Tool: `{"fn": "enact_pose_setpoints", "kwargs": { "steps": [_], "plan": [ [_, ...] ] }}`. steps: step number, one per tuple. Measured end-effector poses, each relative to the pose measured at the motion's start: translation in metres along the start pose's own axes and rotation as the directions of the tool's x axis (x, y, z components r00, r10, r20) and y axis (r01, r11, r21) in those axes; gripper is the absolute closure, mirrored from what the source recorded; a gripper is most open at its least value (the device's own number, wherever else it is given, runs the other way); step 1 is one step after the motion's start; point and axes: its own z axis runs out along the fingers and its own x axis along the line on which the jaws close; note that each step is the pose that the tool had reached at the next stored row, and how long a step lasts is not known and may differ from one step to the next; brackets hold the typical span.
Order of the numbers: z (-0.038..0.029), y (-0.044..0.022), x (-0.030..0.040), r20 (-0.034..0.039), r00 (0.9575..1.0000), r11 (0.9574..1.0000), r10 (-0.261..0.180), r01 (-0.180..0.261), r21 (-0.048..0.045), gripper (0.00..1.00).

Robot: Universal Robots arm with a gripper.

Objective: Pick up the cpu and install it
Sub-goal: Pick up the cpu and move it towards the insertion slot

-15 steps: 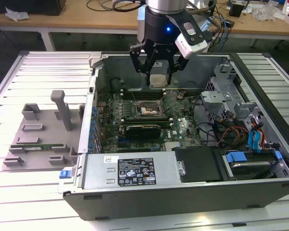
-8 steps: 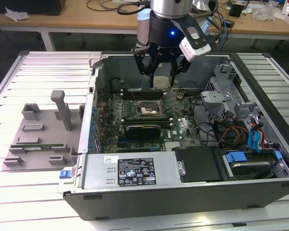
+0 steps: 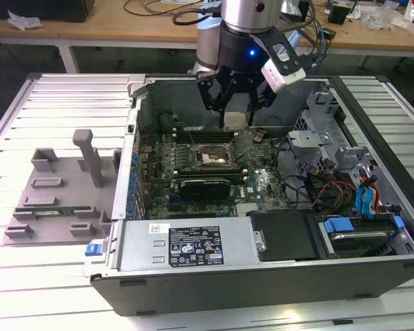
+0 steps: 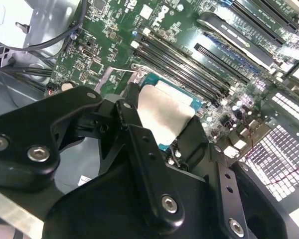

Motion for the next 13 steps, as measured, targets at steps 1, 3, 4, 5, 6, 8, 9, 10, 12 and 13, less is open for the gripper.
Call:
{"fn": "enact_pose_setpoints", "kwargs": {
  "steps": [1,3,4,5,6,8,9,10,12,13],
  "plan": [
    [0.0011,0.0003,-0.001,0.0,1.0,1.0,0.0,0.0,0.0,0.45],
    [0.0036,0.0009,-0.0033,0.0,1.0,1.0,0.0,0.0,-0.0001,0.45],
    [0.0044,0.0011,-0.0039,0.0,1.0,1.0,0.0,0.0,-0.0001,0.45],
    [0.0051,0.0013,-0.0045,0.0001,1.0,1.0,0.0,0.0,-0.0001,0.45],
    [0.0066,0.0015,-0.0055,0.0,1.0,1.0,0.0,0.0,-0.0001,0.45],
    [0.009,0.002,-0.0066,0.0001,1.0,1.0,0.0,0.0,-0.0001,0.45],
    [0.0106,0.0022,-0.0067,0.0,1.0,1.0,0.0,0.0,0.0,0.45],
    [0.012,0.0024,-0.0068,0.0,1.0,1.0,0.0,0.0,-0.0001,0.45],
    [0.0149,0.0027,-0.0068,0.0001,1.0,1.0,0.0,0.0,-0.0001,0.45],
    [0.0157,0.0028,-0.0067,0.0,1.0,1.0,0.0,0.0,-0.0001,0.45]
  ]
}}
